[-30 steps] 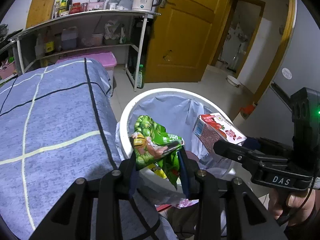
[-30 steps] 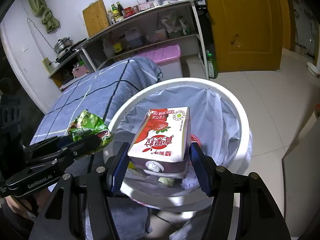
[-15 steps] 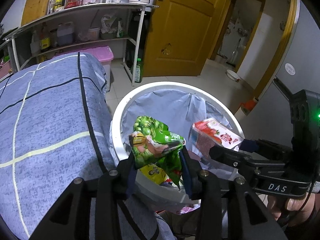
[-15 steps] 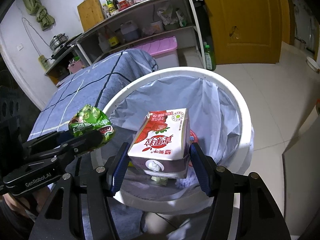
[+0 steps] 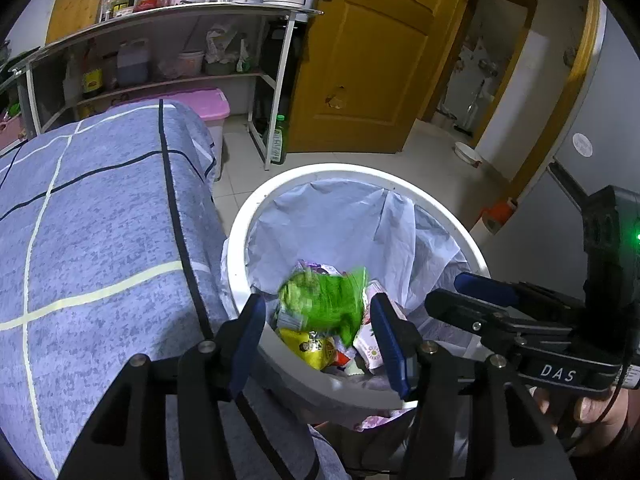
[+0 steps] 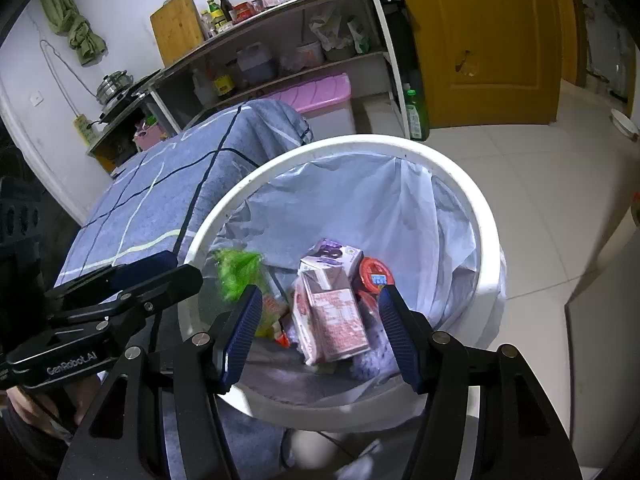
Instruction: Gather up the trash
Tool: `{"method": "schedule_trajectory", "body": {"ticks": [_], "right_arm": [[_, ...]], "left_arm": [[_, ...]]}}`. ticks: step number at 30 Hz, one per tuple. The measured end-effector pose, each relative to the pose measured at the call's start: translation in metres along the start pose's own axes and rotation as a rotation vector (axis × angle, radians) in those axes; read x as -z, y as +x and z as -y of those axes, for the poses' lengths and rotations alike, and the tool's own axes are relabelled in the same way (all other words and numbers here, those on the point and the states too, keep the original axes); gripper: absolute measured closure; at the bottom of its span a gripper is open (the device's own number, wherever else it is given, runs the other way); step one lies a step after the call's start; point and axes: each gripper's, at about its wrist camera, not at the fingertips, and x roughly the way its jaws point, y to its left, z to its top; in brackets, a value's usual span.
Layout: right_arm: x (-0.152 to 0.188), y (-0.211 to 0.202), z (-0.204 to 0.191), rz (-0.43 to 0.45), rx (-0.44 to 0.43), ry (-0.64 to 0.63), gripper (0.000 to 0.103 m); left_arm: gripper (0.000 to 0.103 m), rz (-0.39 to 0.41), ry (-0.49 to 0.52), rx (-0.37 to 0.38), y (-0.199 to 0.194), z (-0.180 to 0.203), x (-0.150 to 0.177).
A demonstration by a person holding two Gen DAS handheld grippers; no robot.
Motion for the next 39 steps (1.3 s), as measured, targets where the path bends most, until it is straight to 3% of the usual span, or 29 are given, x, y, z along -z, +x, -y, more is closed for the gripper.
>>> {"method": "schedule_trajectory", "body": {"ticks": [20, 39], "right_arm": [[0.01, -0.046, -0.032, 0.081, -0.001, -0.096, 0.042], [0.038, -0.088, -0.061, 0.164, 0.0, -0.176, 0.042]], "left_arm": [[0.046, 0.088, -0.012, -0.01, -0.051, 0.003, 0.017], [0.046, 0.19, -0.002, -0.067, -0.105, 0.012, 0.047]]}}
